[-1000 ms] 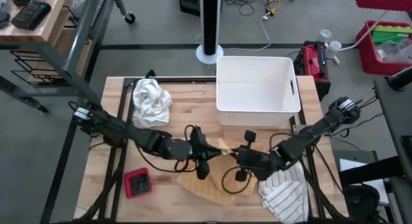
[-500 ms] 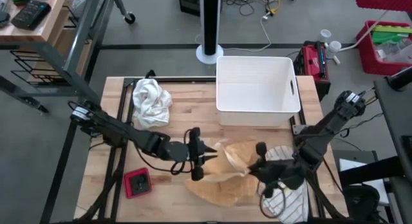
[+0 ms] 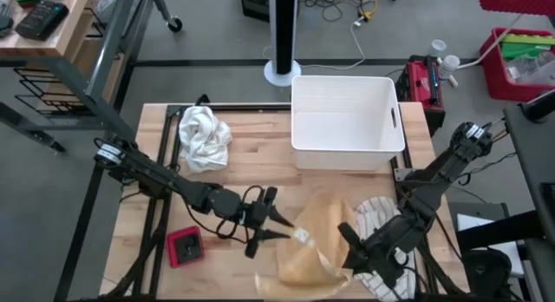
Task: Fold towel
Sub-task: Fold the yellow kitchen towel
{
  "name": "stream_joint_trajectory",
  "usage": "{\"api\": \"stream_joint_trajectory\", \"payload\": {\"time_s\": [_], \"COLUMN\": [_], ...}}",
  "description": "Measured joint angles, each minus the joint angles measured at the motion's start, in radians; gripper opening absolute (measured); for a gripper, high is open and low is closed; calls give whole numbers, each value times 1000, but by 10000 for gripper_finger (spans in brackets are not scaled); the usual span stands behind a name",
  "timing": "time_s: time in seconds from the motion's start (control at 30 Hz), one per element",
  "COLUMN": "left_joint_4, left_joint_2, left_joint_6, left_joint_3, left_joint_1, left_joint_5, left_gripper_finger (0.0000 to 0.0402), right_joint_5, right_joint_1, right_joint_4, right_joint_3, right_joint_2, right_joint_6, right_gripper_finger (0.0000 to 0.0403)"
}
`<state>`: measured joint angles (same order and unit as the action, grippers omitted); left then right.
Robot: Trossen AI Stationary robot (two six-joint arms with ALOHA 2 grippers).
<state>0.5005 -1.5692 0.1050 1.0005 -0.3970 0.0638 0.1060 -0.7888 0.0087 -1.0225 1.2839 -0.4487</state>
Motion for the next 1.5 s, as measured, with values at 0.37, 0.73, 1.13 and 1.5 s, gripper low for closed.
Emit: {"api": "stream_joint_trajectory", "payload": {"time_s": [0.37, 0.73, 1.13, 1.5], "left_joint_4": [48, 22, 52, 95], "left_joint_2": [0, 0, 0, 0], "left_joint_6": [-26, -41, -14, -14], "left_joint_3": [-15, -14, -14, -14], "left_joint_1": [-6, -1, -1, -1], "left_joint_5": [-24, -27, -29, -28], "left_gripper_finger": [101, 130, 134, 115], "right_joint_5": [124, -2, -13, -55], "right_joint_1": [101, 189, 219, 271], "right_joint_4": [97, 153, 278, 296], "right_joint_3": [0, -11, -20, -20], "right_joint_2": [29, 93, 93, 93], "right_joint_6": [-69, -50, -143, -142], "right_gripper_finger": [0, 0, 0, 0]}}
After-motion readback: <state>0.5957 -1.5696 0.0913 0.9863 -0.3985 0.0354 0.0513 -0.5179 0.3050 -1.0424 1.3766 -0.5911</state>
